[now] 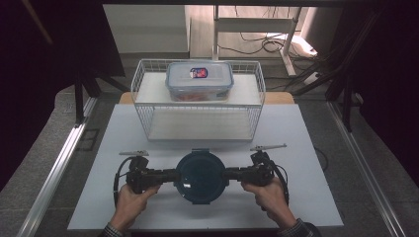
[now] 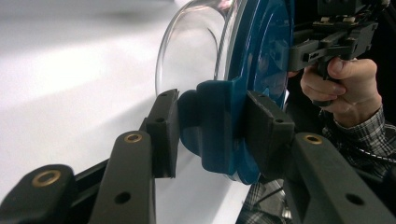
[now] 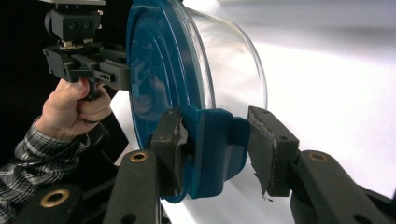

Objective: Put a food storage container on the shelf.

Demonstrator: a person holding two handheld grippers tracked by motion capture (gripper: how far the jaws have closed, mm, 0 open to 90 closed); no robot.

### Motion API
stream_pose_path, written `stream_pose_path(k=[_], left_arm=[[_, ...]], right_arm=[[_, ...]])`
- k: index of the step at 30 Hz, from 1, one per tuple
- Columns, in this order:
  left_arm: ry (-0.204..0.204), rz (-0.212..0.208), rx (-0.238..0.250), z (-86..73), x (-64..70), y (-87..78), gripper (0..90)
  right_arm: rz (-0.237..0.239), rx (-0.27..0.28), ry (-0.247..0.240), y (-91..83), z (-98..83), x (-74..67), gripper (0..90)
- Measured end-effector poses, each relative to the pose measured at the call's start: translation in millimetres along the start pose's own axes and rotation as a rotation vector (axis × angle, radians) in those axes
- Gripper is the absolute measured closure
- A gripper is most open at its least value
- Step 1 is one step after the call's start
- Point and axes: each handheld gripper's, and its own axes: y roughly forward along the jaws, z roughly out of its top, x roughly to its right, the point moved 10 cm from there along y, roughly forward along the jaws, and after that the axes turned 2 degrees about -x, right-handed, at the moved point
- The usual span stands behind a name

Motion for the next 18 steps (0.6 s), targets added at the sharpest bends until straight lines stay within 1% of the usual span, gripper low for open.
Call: stream_pose_path(k=[2,3,4,11,18], left_arm=[[0.015,0.007,0.005,8.5,2.5,-2.2,57.7],[0.030,0.012,0.014,17.9,5.1,-4.9,57.7],[0.030,0.012,0.014,17.9,5.1,-4.9,57.7],[0.076,0.031,0.045,52.2,16.3,-15.9,57.7],[0.098,0.043,0.059,77.5,23.8,-22.6,57.7]], right_arm=[[-0.006,0.013,-0.015,-2.8,9.0,-1.5,57.3],[-0.011,0.028,-0.035,-6.8,20.5,-4.3,57.2],[-0.011,0.028,-0.035,-6.8,20.5,-4.3,57.2],[-0.018,0.072,-0.080,-19.3,53.9,-13.6,57.0],[-0.023,0.095,-0.105,-29.2,79.8,-20.0,56.7]])
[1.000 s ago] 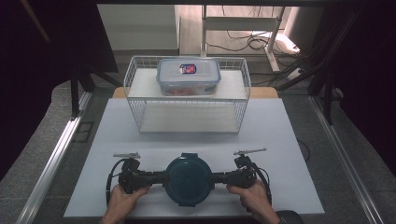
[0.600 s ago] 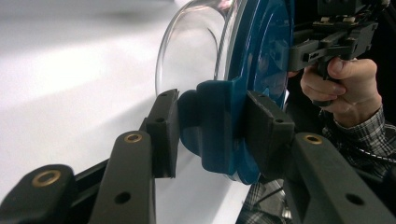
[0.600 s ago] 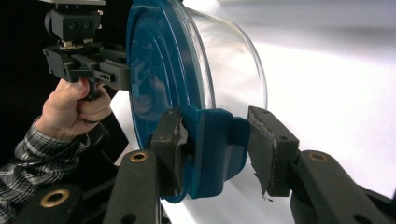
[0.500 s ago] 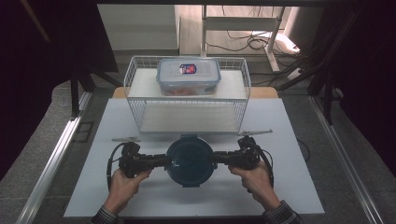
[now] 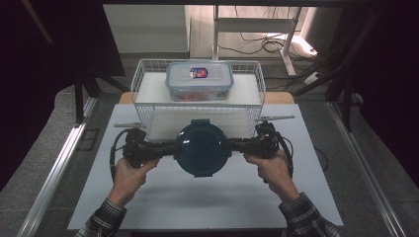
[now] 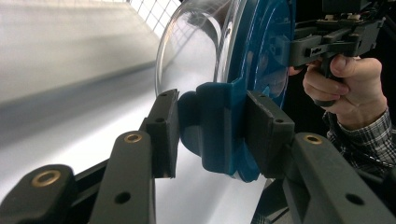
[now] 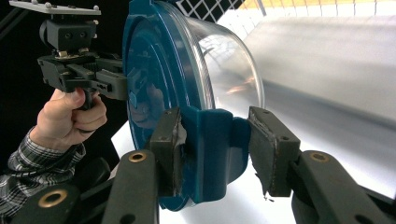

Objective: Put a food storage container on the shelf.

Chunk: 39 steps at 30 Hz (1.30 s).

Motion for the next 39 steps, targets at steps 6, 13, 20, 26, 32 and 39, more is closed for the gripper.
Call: stream_pose_path(k=[6,13,20,26,32,39], left_arm=[[0.017,0.012,0.018,21.5,2.3,-4.8,57.7],[0.036,0.022,0.050,49.3,6.1,-15.0,57.6],[0.053,0.031,0.067,71.3,8.5,-23.1,57.6],[0.063,0.040,0.081,89.2,10.8,-28.0,57.5],[0.080,0.045,0.096,105.0,15.4,-33.6,57.4],[0.096,0.052,0.117,129.6,20.3,-42.7,57.5]], right_arm=[[-0.007,0.022,-0.015,-4.6,21.0,-1.9,56.4],[-0.015,0.047,-0.044,-9.9,49.6,-8.7,56.3],[-0.014,0.064,-0.063,-13.8,74.3,-14.2,56.3],[-0.014,0.080,-0.074,-17.0,91.5,-16.2,56.3],[-0.016,0.095,-0.090,-22.6,107.9,-21.4,56.3],[-0.012,0.116,-0.104,-28.7,131.2,-27.9,56.3]])
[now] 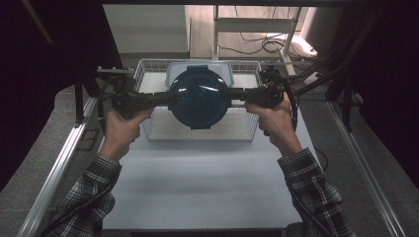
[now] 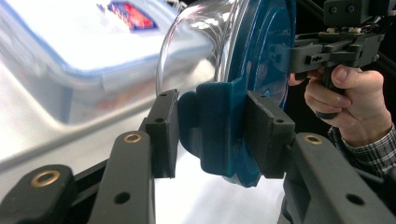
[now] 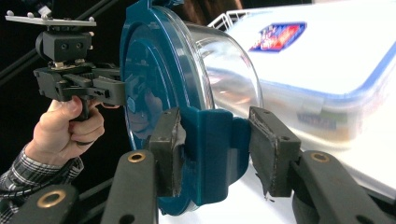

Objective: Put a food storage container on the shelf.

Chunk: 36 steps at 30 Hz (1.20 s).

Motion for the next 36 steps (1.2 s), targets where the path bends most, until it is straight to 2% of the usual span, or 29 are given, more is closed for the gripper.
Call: stream_pose_path(k=[4,5,11,17,26,36], left_arm=[[0.008,0.006,0.021,21.2,-2.3,-4.4,57.4],[0.008,0.006,0.021,21.2,-2.3,-4.4,57.4],[0.012,0.012,0.034,43.6,-5.2,-6.4,57.4],[0.002,0.025,0.030,62.3,-16.1,-0.3,56.7],[-0.032,0.017,0.035,78.6,-32.6,14.3,56.5],[-0.048,0.032,0.042,87.4,-44.0,21.5,56.0]], right_arm=[[0.003,0.018,-0.005,0.5,20.1,-0.9,56.3],[0.003,0.018,-0.005,0.5,20.1,-0.9,56.3],[0.000,0.034,-0.014,0.8,43.1,0.0,56.3],[-0.019,0.039,-0.021,3.7,61.2,7.4,56.2],[-0.032,0.050,0.014,8.8,80.4,27.9,56.2],[-0.028,0.065,0.054,16.6,89.5,44.0,55.6]])
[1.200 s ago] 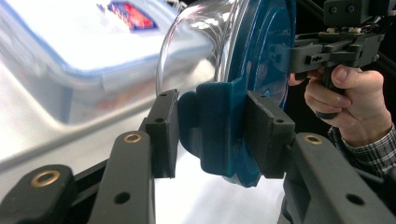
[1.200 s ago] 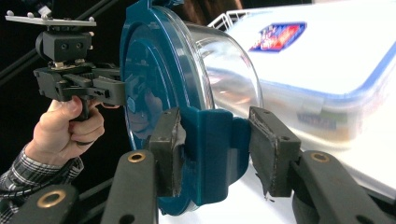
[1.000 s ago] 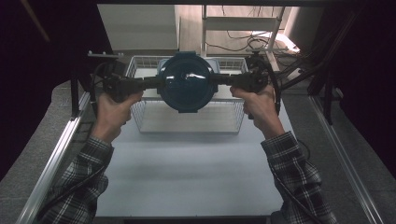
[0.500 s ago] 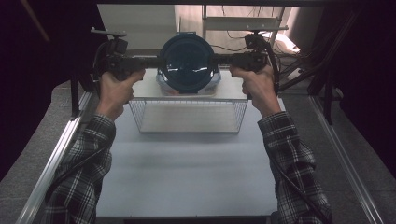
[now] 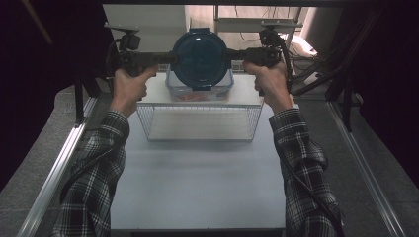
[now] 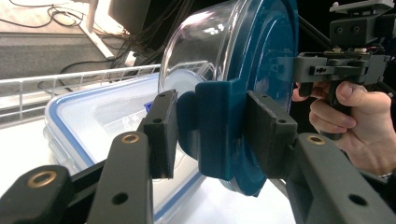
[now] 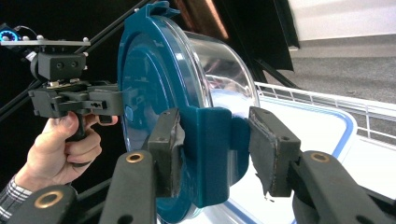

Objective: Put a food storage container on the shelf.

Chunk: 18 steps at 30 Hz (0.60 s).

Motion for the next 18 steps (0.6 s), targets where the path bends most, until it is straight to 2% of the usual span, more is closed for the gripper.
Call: stream_pose_path(k=[6,10,11,12,13,14,15,18], left_arm=[[0.026,0.012,-0.003,3.0,-3.1,3.1,54.0],[0.045,0.033,-0.004,4.7,-3.7,6.3,50.2],[0.053,0.067,-0.007,5.0,-6.3,8.2,47.7],[0.063,0.129,-0.021,4.7,-11.8,10.0,45.5],[0.056,0.175,-0.027,5.0,-17.3,11.8,42.9],[0.034,0.146,-0.020,6.7,-18.1,12.1,42.9],[0.044,0.154,-0.022,7.6,-20.0,11.5,48.5],[0.067,0.194,-0.026,10.2,-21.5,10.9,49.0]], right_arm=[[-0.014,0.005,0.018,3.3,4.0,5.6,54.5],[-0.068,-0.005,0.002,6.1,3.6,12.4,54.1],[-0.085,-0.007,-0.011,7.1,3.5,13.3,57.5],[-0.119,-0.016,-0.025,9.0,2.7,15.6,58.7],[-0.135,-0.020,-0.018,14.9,1.4,16.5,54.4],[-0.135,-0.020,-0.018,14.9,1.4,16.5,54.4],[-0.146,-0.011,-0.011,15.6,2.5,17.4,55.9],[-0.159,-0.010,-0.017,17.4,2.9,17.7,57.5]])
